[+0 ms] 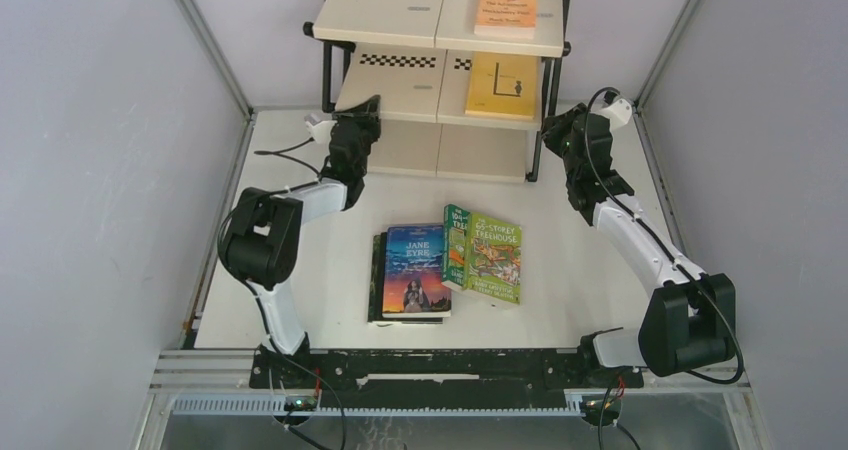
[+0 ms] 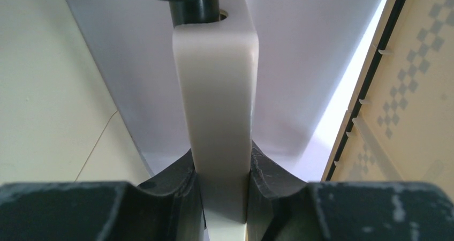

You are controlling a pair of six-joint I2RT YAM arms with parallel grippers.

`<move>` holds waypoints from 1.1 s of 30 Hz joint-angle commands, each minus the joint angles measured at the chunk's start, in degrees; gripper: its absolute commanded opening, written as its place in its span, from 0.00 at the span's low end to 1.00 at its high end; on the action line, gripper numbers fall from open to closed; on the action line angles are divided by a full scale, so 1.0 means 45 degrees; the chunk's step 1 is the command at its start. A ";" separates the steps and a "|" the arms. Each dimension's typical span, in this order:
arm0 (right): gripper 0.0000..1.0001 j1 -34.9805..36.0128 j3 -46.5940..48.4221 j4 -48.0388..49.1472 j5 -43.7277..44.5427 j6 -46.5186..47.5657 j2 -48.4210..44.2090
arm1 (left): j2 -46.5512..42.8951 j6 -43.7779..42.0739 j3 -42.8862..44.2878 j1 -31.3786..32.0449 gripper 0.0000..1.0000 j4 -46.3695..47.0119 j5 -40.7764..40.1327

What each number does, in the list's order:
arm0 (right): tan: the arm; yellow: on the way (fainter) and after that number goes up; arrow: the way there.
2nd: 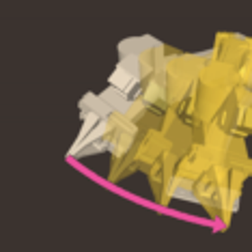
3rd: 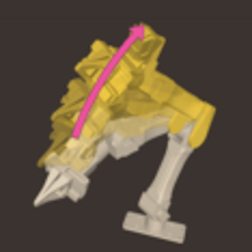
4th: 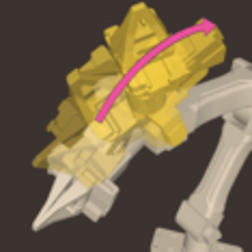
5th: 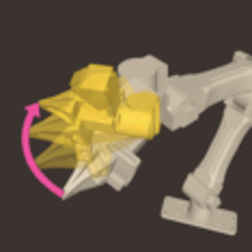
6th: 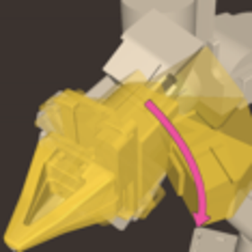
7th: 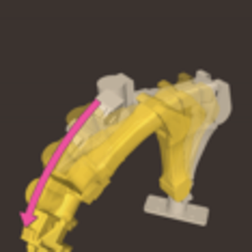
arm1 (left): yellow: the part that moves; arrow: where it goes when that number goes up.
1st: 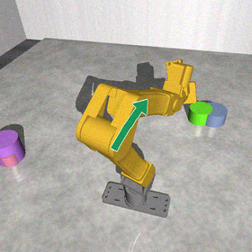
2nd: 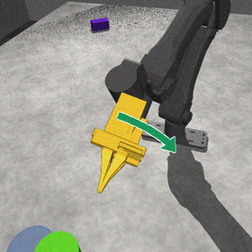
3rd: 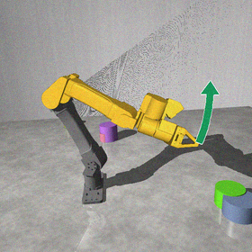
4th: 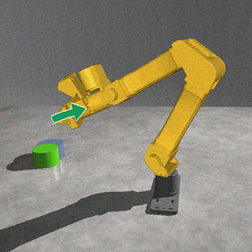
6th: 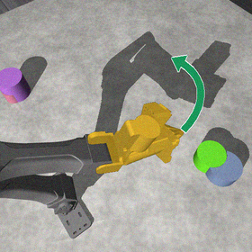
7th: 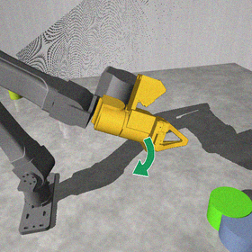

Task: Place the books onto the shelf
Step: Move the shelf to the center of the board.

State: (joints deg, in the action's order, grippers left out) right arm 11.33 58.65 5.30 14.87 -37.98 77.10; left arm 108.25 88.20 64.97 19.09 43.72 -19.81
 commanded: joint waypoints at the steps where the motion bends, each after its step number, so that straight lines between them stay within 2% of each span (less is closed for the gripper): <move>1: 0.31 -0.0024 0.0359 0.0011 0.0092 0.0060 -0.0405 | -0.0982 -0.0363 -0.0698 0.0416 0.15 0.0902 -0.0370; 33: 0.31 0.0038 -0.1377 -0.0672 0.0220 -0.0025 -0.3006 | -0.4571 -0.0410 -0.4570 0.2358 0.16 0.0852 -0.2394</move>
State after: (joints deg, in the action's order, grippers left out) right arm 11.33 52.84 2.00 14.96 -38.02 66.61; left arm 91.81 89.21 46.30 28.18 44.71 -31.46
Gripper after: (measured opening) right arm 0.313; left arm 0.316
